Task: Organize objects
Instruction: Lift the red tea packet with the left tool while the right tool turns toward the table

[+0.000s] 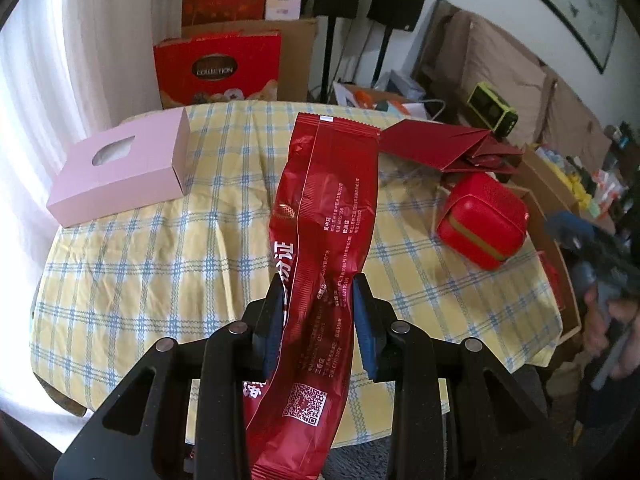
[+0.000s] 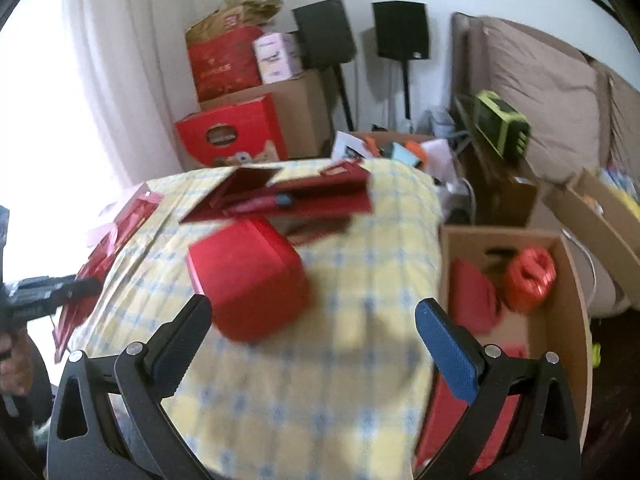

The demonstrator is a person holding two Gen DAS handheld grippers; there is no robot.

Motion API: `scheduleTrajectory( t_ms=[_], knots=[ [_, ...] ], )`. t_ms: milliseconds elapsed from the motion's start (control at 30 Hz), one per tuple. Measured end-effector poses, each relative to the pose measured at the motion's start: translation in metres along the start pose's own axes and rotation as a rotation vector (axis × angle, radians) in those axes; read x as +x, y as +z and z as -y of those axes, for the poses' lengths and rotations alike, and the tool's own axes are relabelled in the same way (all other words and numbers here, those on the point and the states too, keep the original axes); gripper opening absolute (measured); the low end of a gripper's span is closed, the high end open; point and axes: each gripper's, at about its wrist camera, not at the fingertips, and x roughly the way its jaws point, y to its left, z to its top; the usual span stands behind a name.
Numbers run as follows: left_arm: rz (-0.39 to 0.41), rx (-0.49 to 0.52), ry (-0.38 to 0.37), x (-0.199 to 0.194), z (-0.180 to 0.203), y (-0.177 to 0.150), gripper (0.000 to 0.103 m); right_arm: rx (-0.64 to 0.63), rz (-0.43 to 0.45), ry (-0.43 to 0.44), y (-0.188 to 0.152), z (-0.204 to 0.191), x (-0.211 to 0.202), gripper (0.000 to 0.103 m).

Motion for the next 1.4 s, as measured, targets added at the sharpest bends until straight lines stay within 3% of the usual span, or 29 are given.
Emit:
scheduleTrajectory(
  t_ms=[200, 400, 567, 767, 867, 933, 1000, 1033, 1100, 1167, 1333, 1367, 1400],
  knots=[
    [0.001, -0.01, -0.026, 0.002, -0.009, -0.006, 0.03, -0.017, -0.041, 0.01, 0.03, -0.014, 0.04, 0.101],
    [-0.001, -0.046, -0.069, 0.002, -0.023, -0.007, 0.03, -0.065, -0.094, -0.064, 0.046, -0.026, 0.072, 0.099],
    [0.0, -0.045, -0.066, 0.004, -0.029, -0.01, 0.03, -0.046, -0.097, -0.061, 0.051, -0.027, 0.083, 0.099],
    [-0.005, -0.065, -0.075, 0.003, -0.033, -0.012, 0.03, -0.111, -0.088, -0.139, 0.055, -0.039, 0.085, 0.099],
    [-0.002, -0.056, -0.088, 0.003, -0.032, -0.012, 0.03, -0.115, -0.093, -0.134, 0.057, -0.039, 0.09, 0.098],
    [0.002, -0.044, -0.087, 0.001, -0.029, -0.013, 0.03, -0.1, -0.094, -0.115, 0.059, -0.036, 0.093, 0.089],
    [-0.001, -0.041, -0.086, 0.002, -0.029, -0.014, 0.03, -0.093, -0.113, -0.103, 0.059, -0.035, 0.098, 0.066],
    [-0.003, -0.045, -0.086, 0.002, -0.029, -0.014, 0.03, -0.088, -0.122, -0.098, 0.059, -0.034, 0.1, 0.062],
    [-0.006, -0.049, -0.087, 0.002, -0.03, -0.014, 0.03, -0.055, -0.116, -0.055, 0.058, -0.033, 0.098, 0.039],
    [-0.006, -0.048, -0.084, 0.001, -0.029, -0.014, 0.03, -0.036, -0.118, -0.02, 0.059, -0.033, 0.096, 0.03],
    [-0.004, -0.048, -0.084, 0.0, -0.028, -0.015, 0.03, -0.045, -0.113, 0.011, 0.062, -0.032, 0.085, 0.025],
    [-0.006, -0.05, -0.085, 0.0, -0.029, -0.015, 0.03, -0.03, -0.094, 0.005, 0.066, -0.023, 0.08, 0.026],
    [-0.007, -0.051, -0.085, 0.0, -0.027, -0.015, 0.03, -0.011, -0.078, -0.003, 0.07, -0.015, 0.077, 0.036]
  ],
)
